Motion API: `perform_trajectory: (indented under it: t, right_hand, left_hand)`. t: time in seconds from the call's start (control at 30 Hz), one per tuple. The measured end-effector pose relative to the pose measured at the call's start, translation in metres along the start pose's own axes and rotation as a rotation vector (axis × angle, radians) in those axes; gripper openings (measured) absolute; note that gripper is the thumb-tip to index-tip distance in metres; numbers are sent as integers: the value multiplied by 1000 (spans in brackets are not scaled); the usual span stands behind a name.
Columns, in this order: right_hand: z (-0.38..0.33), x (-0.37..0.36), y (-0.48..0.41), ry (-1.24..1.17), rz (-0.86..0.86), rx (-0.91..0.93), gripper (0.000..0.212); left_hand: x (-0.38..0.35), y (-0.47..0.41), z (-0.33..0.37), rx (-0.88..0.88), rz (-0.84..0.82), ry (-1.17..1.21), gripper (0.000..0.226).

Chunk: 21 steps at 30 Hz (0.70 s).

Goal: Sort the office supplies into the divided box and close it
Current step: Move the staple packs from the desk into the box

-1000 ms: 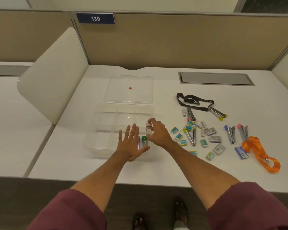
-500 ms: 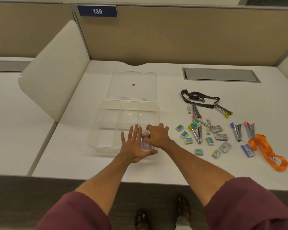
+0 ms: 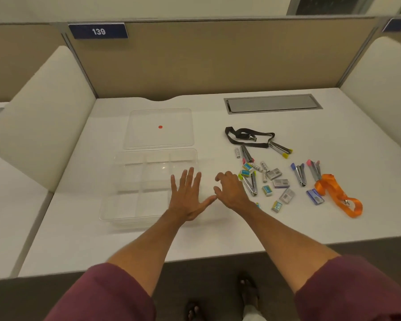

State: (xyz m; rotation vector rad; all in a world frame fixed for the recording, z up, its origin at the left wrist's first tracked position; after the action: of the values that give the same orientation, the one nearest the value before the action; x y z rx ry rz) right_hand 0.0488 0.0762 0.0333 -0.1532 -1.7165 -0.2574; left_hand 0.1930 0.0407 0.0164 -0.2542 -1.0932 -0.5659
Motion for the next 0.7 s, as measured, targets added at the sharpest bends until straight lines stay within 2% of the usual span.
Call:
perform_trajectory:
  t: [0.23, 0.4, 0.57, 0.7]
  right_hand:
    - [69, -15, 22, 89, -105, -90, 35]
    - [100, -31, 30, 107, -201, -66, 32]
    - [110, -34, 19, 20, -237, -1, 27]
    - [117, -33, 14, 63, -309, 88, 27]
  left_hand:
    - [-30, -25, 47, -105, -43, -14, 74]
    - [-50, -30, 72, -186, -89, -12, 66]
    - [-64, -34, 90, -180, -88, -14, 56]
    - [-76, -40, 101, -148, -118, -17, 52]
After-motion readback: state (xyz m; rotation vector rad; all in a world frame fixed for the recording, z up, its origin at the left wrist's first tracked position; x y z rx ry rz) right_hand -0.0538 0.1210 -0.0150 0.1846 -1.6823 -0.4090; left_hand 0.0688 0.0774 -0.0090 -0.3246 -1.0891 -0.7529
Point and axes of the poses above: each hand's wrist, its own y-axis away from the middle knuckle, its own x-axis out of the back of the hand, z = x × y, the point moved 3 cm from there along -y, towards the middle knuckle, and after that the axes turned 15 degrees about y, right-handed, at the moved point
